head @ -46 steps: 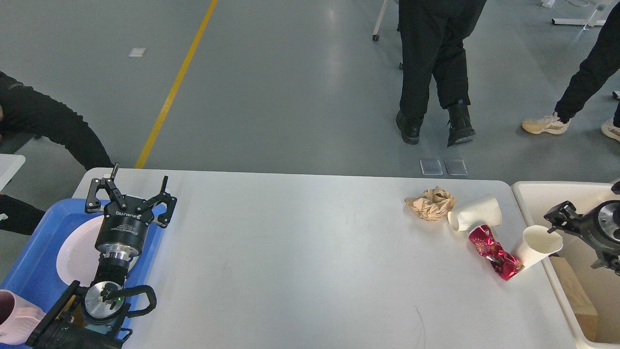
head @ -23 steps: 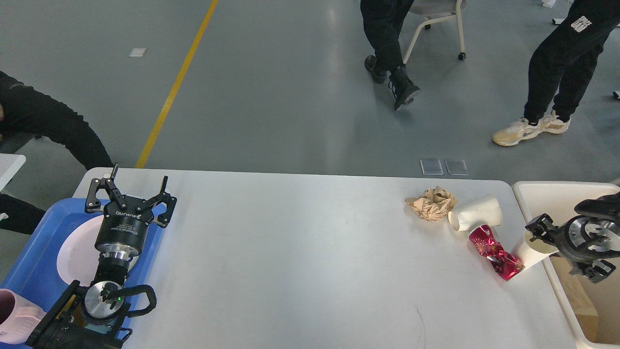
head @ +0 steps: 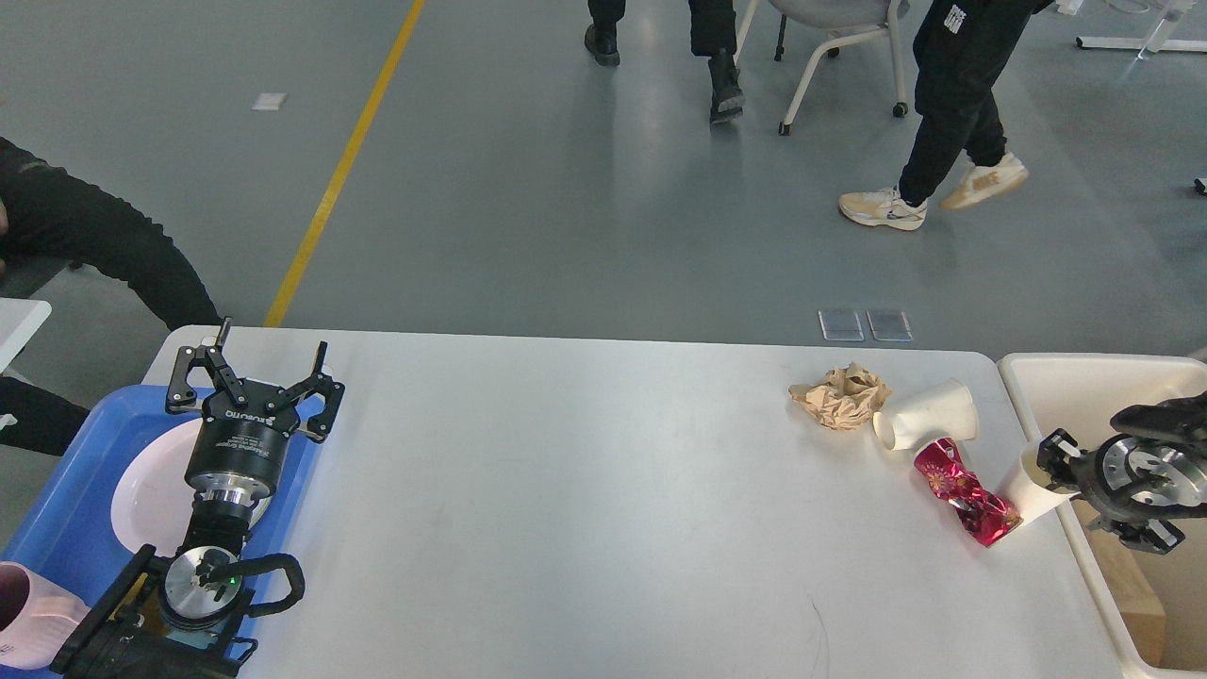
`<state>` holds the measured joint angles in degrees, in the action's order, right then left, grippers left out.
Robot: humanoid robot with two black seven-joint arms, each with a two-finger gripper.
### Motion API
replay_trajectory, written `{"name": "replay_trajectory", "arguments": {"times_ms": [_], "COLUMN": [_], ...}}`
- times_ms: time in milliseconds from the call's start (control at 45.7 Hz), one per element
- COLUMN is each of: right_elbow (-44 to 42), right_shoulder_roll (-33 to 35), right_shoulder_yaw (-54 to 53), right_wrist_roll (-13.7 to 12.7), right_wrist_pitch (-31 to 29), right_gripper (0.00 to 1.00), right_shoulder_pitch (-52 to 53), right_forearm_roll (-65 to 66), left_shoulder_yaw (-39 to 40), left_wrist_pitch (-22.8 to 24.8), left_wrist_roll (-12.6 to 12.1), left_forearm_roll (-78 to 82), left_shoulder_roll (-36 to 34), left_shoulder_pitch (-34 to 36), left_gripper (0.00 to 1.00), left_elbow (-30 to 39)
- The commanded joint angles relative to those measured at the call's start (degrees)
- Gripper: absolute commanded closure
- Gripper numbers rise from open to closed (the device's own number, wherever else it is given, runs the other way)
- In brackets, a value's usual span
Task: Tidy desktop
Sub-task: 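Lower the right gripper onto the white paper cup and grasp it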
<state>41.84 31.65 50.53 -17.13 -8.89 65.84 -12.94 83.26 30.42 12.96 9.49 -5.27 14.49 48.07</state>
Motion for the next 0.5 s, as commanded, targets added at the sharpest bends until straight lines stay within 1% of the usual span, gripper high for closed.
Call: {"name": "replay_trajectory", "arguments": {"times_ms": [0, 482], "right_elbow": [0.3, 0.3], "right_shoulder_roll": [0.1, 0.2], "right_shoulder_yaw": [-0.1, 0.0], "right_wrist_roll": [0.1, -0.4], "right_wrist_pitch": [0.0, -0.3], "right_gripper": [1.0, 1.0], "right_shoulder_pitch": [-0.4, -0.1], "right_forearm_roll": [-0.1, -0.1], "left_shoulder_yaw": [0.1, 0.1], "left_wrist_pitch": [0.0, 0.1], "left_wrist_roll": [0.0, 0.0], "left_forearm_roll": [0.0, 0.0], "left_shoulder_roll": [0.0, 0.0], "left_shoulder_pitch": [-0.1, -0.1], "left_gripper": [0.04, 0.04], "left_elbow": [0.0, 0.0]}}
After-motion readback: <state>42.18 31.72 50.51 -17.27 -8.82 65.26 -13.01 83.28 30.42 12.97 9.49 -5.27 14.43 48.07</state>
